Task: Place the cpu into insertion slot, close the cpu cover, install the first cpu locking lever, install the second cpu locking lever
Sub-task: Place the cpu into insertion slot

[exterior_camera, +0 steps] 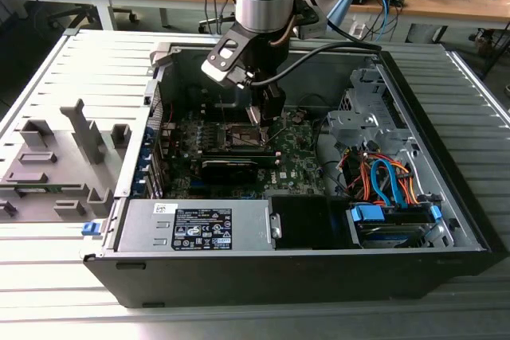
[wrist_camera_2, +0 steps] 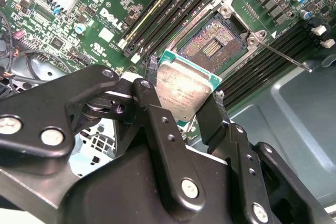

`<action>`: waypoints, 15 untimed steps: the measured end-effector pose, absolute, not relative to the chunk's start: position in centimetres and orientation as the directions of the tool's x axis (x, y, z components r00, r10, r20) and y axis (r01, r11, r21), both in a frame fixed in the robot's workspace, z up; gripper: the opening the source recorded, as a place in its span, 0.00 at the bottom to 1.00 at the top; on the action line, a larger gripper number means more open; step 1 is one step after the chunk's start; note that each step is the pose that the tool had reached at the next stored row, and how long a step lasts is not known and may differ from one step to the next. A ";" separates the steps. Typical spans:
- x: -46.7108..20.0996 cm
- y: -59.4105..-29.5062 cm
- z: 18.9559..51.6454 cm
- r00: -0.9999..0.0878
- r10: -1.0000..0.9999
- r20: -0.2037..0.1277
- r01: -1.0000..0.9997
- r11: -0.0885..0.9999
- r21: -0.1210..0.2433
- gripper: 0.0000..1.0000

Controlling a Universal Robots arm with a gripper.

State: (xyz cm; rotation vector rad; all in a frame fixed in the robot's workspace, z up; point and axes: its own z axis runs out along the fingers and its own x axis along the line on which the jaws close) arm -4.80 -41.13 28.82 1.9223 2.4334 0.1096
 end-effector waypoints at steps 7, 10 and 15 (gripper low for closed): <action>-4.8 -41.1 28.8 -0.226 0.974 0.014 0.971 0.224 0.079 0.54; -4.8 -41.1 28.8 -0.224 0.975 0.014 0.972 0.222 0.079 0.54; -4.8 -41.1 28.8 -0.219 0.976 0.014 0.973 0.218 0.079 0.54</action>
